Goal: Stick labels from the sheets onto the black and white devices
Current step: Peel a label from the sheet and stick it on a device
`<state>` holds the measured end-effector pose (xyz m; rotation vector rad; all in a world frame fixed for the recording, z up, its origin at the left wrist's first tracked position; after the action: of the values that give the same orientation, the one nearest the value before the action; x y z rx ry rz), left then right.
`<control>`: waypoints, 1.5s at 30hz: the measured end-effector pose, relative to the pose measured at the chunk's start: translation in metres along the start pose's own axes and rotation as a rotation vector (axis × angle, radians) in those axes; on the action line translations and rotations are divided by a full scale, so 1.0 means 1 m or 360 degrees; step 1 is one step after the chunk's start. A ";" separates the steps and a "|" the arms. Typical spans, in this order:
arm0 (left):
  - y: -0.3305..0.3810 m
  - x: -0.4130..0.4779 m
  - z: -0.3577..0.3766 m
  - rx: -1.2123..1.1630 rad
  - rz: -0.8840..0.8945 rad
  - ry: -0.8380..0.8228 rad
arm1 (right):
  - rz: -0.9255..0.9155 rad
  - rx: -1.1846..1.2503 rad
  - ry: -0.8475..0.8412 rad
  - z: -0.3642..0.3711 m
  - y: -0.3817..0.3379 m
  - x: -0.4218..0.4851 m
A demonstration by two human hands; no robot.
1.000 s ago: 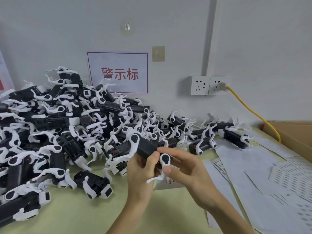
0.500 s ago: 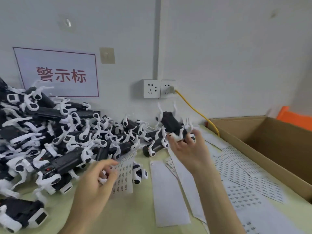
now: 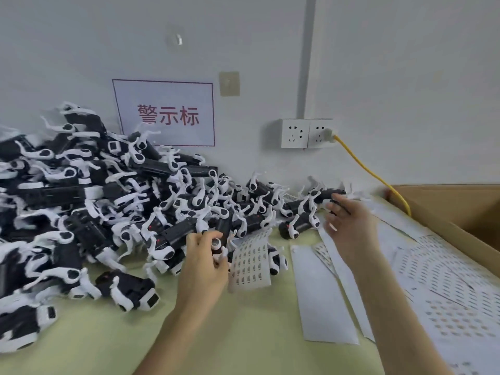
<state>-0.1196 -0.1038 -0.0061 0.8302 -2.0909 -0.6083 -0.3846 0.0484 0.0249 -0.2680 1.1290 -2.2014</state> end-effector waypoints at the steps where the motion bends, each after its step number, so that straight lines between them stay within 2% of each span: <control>1: -0.001 0.000 -0.001 0.0032 -0.0002 0.0012 | -0.0024 -0.0176 -0.0007 0.009 0.014 -0.001; 5: -0.003 0.001 0.004 0.0116 0.0104 -0.0110 | -0.0278 -0.1184 -0.0151 0.025 0.046 -0.008; 7: -0.001 0.001 0.004 0.0136 0.0147 -0.0098 | -0.0206 -0.1616 -0.0423 0.025 0.059 -0.010; 10: 0.007 -0.001 0.002 0.0177 0.0288 -0.0017 | 0.0031 -0.1989 -0.0775 0.019 0.078 -0.016; 11: 0.011 -0.003 0.002 0.0168 0.0347 0.0008 | 0.0010 -0.2124 -0.0812 0.019 0.081 -0.016; 13: 0.018 -0.005 0.003 0.0052 0.0435 -0.0034 | -0.0235 -0.2433 -0.0780 0.022 0.081 -0.014; 15: 0.023 -0.007 0.013 0.0004 0.0541 -0.0247 | -0.0380 -0.2496 -0.0715 0.026 0.079 -0.015; 18: 0.026 -0.018 0.032 0.0348 0.0785 -0.0581 | -0.0234 -0.2287 -0.0703 0.024 0.080 -0.014; 20: 0.030 -0.019 0.032 0.0305 0.0871 -0.0517 | -0.0128 -0.2011 -0.0785 0.027 0.074 -0.021; 22: 0.033 -0.015 0.020 -0.0036 0.0788 -0.0346 | -0.0150 -0.1665 -0.0793 0.033 0.064 -0.027; 25: 0.034 -0.009 0.005 -0.0152 0.0788 -0.0067 | -0.0196 -0.1003 -0.0646 0.035 0.050 -0.026; 28: 0.034 -0.010 -0.004 -0.0050 0.0842 0.0087 | 0.0001 -0.0338 -0.0389 0.022 0.038 -0.015; 31: 0.038 -0.012 0.004 0.0287 0.0950 -0.0095 | 0.0096 -0.0248 -0.0257 0.009 0.031 -0.008; 33: 0.038 -0.014 0.012 0.0342 0.0984 -0.0229 | 0.0127 -0.0085 -0.0227 0.006 0.030 -0.006; 35: 0.039 -0.012 0.005 0.0149 0.0888 -0.0059 | 0.0167 0.0176 -0.0155 0.005 0.029 -0.007; 38: 0.030 -0.007 -0.014 -0.0187 0.0644 0.0357 | 0.0093 0.0548 -0.0053 -0.002 0.023 -0.009; 41: 0.024 -0.006 -0.028 -0.0104 0.0627 0.0612 | 0.0106 0.0621 0.0015 -0.014 0.019 -0.006; 43: 0.029 -0.004 -0.023 0.0033 0.0683 0.0436 | 0.0154 0.0614 -0.0054 -0.014 0.017 -0.008; 45: 0.030 -0.004 0.002 0.0356 0.0695 -0.0105 | 0.0189 0.0591 -0.0176 -0.007 0.016 -0.013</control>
<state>-0.1301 -0.0804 0.0103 0.4492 -2.3319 -0.1709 -0.3708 0.0540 0.0096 -0.1551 0.6429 -2.2085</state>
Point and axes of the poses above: each hand's wrist, its own x-axis towards the middle knuckle, its own z-axis out of the palm, y = z × x, the point moved 5 cm from there along x, towards the middle knuckle, and after that the axes turned 6 degrees about z, right-handed, at the moved point
